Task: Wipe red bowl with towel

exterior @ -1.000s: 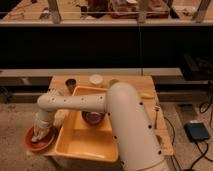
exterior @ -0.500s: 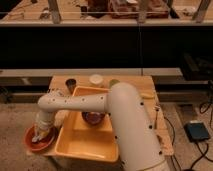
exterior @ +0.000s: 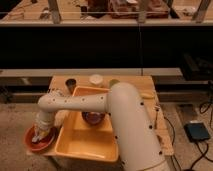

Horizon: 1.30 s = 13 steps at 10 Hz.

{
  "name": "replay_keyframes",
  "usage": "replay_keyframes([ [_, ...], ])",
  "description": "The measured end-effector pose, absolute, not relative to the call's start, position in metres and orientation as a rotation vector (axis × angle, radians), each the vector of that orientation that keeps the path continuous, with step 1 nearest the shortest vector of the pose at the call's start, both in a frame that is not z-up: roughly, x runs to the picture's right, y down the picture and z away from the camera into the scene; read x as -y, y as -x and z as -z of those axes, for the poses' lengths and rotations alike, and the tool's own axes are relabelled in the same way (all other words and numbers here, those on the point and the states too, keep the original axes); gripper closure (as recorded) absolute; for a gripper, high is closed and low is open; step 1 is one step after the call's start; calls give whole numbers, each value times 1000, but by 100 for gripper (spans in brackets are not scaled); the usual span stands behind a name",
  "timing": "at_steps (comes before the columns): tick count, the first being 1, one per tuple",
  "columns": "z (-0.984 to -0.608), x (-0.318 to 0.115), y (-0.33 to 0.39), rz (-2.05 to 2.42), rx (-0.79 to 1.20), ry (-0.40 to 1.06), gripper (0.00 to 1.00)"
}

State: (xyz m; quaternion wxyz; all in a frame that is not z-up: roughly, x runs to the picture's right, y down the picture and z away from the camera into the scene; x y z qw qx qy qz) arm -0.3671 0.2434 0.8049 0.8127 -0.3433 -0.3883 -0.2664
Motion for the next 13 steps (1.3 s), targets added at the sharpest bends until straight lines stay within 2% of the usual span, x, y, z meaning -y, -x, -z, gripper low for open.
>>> replay_keyframes([
  [8,-804,-242,365,570,826,735,80],
  [13,-780,-220,364,565,824,734,80],
])
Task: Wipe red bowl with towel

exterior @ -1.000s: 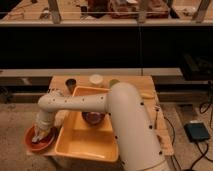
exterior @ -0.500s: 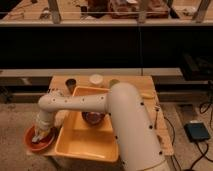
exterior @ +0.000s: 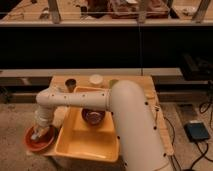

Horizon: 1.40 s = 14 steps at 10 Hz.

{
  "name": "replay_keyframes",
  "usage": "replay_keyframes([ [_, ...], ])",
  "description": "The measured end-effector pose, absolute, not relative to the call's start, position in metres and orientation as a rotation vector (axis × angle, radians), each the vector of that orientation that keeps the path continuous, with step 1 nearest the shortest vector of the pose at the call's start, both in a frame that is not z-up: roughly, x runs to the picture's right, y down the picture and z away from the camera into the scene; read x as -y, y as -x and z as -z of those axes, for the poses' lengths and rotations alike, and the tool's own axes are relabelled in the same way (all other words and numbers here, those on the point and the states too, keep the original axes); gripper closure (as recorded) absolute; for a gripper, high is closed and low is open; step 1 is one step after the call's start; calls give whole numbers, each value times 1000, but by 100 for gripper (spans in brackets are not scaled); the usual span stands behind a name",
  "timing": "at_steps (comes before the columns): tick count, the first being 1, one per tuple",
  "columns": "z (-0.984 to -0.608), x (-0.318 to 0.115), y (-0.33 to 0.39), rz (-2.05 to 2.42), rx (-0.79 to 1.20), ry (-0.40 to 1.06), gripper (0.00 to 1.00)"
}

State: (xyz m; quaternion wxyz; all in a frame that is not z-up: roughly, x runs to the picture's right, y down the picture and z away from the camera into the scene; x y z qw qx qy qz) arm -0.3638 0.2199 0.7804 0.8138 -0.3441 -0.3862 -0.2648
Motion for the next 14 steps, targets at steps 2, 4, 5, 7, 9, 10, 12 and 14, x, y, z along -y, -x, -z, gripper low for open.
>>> replay_keyframes([
  [2,-779,-219,366,564,821,733,80],
  [4,-779,-215,368,567,818,727,80],
  [5,-779,-214,370,573,821,723,80],
  [7,-775,-217,378,591,836,726,80],
  [9,-772,-224,387,608,860,726,80],
  [10,-769,-226,390,618,873,723,80],
  [12,-761,-233,389,632,882,725,80],
  [14,-754,-237,377,620,863,726,80],
])
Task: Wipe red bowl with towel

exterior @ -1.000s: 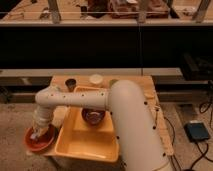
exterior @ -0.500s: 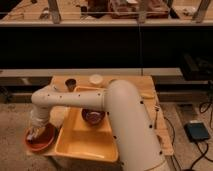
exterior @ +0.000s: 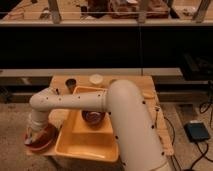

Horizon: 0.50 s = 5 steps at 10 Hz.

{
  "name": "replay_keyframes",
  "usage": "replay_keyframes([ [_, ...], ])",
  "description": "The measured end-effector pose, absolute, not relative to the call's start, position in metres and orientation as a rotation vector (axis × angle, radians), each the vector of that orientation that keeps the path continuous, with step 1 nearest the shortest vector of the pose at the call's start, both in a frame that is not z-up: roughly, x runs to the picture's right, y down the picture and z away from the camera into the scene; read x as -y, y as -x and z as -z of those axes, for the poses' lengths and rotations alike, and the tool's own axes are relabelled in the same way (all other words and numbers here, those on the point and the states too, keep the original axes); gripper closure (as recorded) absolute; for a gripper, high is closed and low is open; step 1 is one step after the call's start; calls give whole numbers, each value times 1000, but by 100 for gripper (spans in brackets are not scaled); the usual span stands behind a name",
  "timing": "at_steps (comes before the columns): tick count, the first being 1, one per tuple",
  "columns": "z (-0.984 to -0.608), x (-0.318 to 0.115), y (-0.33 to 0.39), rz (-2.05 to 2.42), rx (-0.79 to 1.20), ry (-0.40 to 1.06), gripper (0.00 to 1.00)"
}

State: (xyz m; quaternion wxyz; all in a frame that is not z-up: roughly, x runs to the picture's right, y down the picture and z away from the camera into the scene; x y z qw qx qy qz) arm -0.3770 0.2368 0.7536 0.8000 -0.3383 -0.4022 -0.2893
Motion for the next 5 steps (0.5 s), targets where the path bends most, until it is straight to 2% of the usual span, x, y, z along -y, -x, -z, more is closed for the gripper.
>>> replay_keyframes([
  [5,-748,-237,338,572,785,735,80],
])
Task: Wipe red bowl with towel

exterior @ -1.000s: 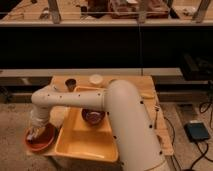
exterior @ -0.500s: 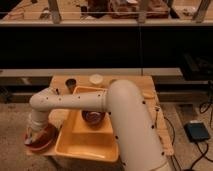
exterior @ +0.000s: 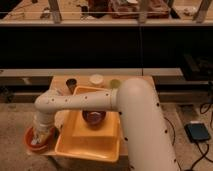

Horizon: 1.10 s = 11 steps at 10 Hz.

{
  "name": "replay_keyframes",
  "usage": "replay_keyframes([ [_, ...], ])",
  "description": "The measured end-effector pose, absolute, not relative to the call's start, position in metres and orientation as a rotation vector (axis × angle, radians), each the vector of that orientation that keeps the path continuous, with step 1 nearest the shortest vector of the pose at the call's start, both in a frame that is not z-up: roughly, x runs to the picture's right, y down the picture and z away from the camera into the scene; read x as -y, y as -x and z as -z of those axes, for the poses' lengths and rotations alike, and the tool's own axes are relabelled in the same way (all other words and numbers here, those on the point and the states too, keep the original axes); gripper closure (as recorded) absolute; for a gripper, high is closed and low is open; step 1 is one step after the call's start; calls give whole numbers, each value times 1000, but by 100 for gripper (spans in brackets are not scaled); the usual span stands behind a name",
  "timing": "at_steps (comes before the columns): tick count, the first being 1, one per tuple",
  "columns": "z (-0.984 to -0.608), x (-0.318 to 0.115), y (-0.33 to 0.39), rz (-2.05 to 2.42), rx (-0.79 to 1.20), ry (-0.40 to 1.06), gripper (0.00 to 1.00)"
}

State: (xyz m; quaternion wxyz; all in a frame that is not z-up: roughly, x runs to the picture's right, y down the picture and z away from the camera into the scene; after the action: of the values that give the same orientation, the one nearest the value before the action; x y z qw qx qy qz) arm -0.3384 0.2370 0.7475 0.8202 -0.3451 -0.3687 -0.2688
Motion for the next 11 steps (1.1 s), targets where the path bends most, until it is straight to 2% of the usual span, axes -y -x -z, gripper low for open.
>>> replay_keyframes([
  [2,-753,-237,334,567,769,742,80],
  [6,-784,-208,344,596,747,710,80],
  [11,-798,-208,374,632,776,702,80],
])
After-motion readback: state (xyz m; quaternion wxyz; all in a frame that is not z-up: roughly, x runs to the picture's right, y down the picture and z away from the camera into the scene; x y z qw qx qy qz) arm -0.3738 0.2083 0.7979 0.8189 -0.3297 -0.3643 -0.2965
